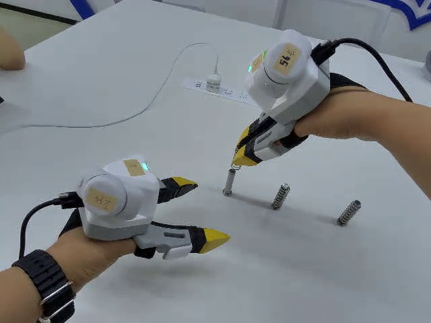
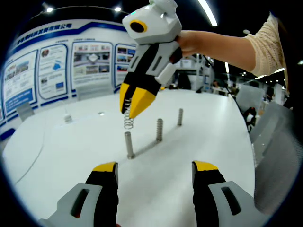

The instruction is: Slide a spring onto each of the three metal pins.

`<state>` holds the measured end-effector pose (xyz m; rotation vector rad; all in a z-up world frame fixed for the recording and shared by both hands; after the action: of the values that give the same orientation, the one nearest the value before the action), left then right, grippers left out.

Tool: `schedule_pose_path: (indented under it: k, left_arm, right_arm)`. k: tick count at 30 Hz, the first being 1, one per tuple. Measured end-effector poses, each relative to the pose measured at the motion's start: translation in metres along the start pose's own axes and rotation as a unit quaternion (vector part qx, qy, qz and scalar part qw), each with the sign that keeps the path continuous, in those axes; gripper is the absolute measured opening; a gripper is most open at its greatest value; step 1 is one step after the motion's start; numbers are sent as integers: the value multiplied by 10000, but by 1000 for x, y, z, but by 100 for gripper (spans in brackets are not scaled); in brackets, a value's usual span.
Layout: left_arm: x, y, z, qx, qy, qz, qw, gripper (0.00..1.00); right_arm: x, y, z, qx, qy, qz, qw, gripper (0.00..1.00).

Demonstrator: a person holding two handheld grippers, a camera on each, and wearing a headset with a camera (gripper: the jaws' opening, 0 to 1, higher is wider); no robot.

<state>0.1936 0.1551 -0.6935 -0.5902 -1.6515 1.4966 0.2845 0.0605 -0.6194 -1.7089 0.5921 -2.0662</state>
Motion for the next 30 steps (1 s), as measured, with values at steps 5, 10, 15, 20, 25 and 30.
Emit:
schedule_pose_path:
  k: [5,10,15,20,25,30]
  left_arm:
    - [1,2,-1,18,-13,-5,10000,63]
    - [1,2,-2,21,-26,-9,10000,63]
    - [1,2,-2,31,-24,-10,10000,63]
    - [1,3,-3,33,-16,-18,10000,63]
    - [0,4,-3,42,-14,-26,10000,62]
    - [0,5,-4,51,-7,-41,10000,62]
  right_arm:
    - [-6,3,1,-49,-9,-19,10000,12]
    - [-8,4,1,-83,-47,-45,9999,12]
    - [-12,6,0,-137,-70,-51,9999,12]
    - [-18,10,-1,-209,-94,-82,9997,12]
    - [-25,13,-3,-281,-116,-118,9995,12]
    - [-32,17,-5,-369,-153,-128,9991,12]
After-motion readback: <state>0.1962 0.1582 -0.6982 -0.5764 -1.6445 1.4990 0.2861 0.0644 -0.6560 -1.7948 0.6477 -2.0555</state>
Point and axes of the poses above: the centre of the closed fingertips' face, and the gripper's own axes: x roughly backward along the fingers, z roughly to its right, y roughly out of its underside, the point moved 7 cm from there along x, roughly backward along the fingers, and after that the axes turned 5 degrees about z, right-handed, at the moved point
